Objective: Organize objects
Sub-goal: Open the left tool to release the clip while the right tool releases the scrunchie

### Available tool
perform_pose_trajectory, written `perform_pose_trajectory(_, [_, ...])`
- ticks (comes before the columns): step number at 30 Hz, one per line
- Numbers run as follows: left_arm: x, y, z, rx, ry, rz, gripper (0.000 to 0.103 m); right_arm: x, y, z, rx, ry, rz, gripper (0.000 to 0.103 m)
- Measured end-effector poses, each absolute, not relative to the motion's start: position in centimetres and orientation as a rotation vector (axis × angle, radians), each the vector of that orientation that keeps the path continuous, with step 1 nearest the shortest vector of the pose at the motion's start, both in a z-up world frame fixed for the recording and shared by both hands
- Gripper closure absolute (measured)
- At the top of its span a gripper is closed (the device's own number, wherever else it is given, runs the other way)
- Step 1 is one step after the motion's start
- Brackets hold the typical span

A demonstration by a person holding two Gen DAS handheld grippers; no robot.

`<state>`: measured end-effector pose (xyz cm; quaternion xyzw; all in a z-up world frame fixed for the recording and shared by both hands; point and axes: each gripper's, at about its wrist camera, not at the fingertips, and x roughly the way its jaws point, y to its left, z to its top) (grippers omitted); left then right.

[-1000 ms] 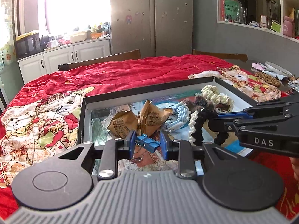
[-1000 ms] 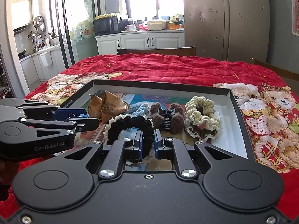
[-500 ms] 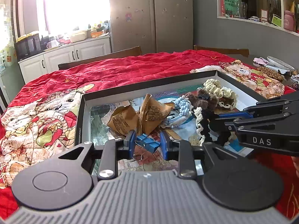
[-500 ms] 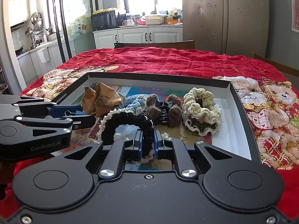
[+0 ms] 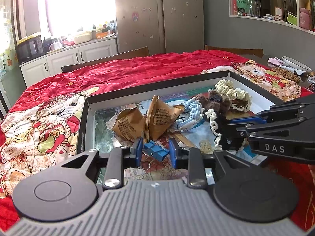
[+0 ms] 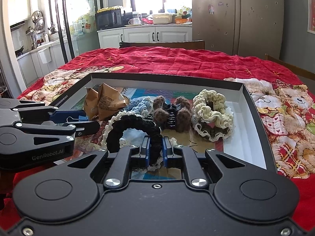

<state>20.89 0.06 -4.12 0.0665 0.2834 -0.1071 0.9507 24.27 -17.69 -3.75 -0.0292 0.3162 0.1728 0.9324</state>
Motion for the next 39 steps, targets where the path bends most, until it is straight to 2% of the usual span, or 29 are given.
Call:
perform_pose_trajectory(31, [20.87, 0.04, -4.39, 0.144, 0.58, -0.212, 0.067, 24.09, -17.42, -3.63, -0.076, 0.625, 0.351, 0.087])
perform_pose_trajectory(39, [20.88, 0.02, -4.39, 0.144, 0.58, -0.212, 0.06, 24.09, -17.48, -3.53, -0.083, 0.618, 0.355, 0.086])
